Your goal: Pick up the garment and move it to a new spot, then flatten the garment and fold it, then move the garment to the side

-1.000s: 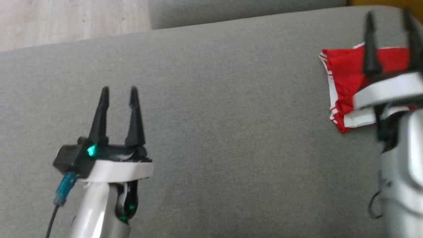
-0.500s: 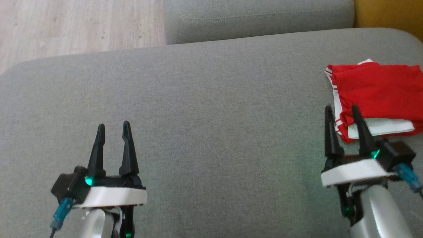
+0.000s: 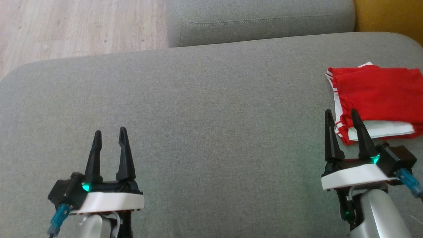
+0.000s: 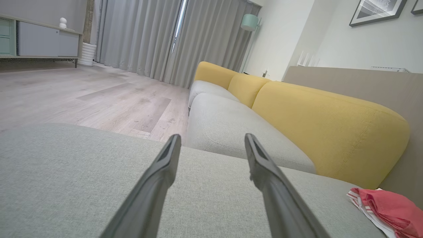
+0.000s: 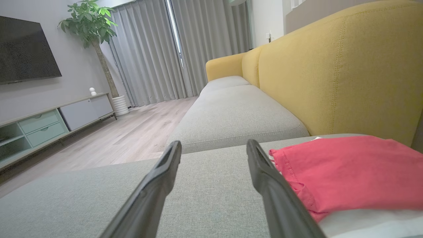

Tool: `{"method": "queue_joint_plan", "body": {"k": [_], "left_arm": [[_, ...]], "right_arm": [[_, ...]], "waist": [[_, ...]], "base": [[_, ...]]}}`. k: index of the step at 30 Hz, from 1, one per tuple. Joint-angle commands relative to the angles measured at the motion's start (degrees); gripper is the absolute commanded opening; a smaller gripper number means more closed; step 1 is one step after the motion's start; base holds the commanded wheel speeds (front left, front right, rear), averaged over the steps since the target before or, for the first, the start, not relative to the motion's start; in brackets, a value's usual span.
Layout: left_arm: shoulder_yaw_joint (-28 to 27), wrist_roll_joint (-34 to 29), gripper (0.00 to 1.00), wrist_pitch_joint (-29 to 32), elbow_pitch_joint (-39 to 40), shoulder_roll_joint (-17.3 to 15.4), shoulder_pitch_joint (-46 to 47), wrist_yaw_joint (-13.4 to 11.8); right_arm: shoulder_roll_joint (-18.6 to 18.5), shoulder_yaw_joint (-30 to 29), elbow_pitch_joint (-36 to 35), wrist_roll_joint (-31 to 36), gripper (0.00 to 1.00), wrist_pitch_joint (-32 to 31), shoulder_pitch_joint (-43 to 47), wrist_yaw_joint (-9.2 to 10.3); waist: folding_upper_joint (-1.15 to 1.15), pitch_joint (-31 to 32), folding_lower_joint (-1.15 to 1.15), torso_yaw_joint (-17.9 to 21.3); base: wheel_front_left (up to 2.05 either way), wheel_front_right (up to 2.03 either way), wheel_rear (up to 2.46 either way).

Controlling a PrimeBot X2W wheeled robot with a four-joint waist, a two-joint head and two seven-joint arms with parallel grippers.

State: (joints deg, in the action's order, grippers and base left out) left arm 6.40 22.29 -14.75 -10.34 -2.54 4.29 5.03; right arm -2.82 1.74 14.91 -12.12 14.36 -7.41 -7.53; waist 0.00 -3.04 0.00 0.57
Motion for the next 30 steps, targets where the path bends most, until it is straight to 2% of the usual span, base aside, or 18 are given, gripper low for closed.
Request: {"method": "queue_joint_plan", "body": {"k": [1, 14, 15, 19, 30], "left_arm": [[-2.1, 0.2, 1.00, -0.3, 1.8, -0.3, 1.1, -0.5], [-2.5, 0.9, 1.00, -0.3, 2.1, -0.3, 1.3, -1.0], [-0.7, 0.4, 0.00, 0.0, 0.0, 0.0, 0.0, -0.7], [-0.6, 0.5, 0.00, 0.1, -3.5, 0.1, -1.3, -0.7], [-1.7, 6.6, 0.00, 2.0, -3.6, 0.0, -1.0, -0.4]], "right_arm": [[-0.1, 1.3, -2.1, -0.2, 1.00, 0.6, -1.2, 0.04], [-0.1, 1.7, -1.9, -0.4, 1.00, 0.6, -1.3, 0.04], [0.0, 0.1, 0.0, 0.0, 0.00, 0.0, 0.0, 0.00], [0.1, 0.1, 3.5, -0.1, 0.00, -0.1, 1.4, 0.00], [-0.1, -0.4, 3.1, -7.4, 0.00, -1.7, 1.4, 0.00]], "waist": [[0.00, 0.0, 0.00, 0.0], [0.00, 0.0, 0.00, 0.3], [0.00, 0.0, 0.00, 0.3], [0.00, 0.0, 0.01, 0.3], [0.00, 0.3, 0.01, 0.2]], "base": [[0.00, 0.00, 0.00], [0.00, 0.00, 0.00], [0.00, 0.00, 0.00], [0.00, 0.00, 0.00], [0.00, 0.00, 0.00]]}}
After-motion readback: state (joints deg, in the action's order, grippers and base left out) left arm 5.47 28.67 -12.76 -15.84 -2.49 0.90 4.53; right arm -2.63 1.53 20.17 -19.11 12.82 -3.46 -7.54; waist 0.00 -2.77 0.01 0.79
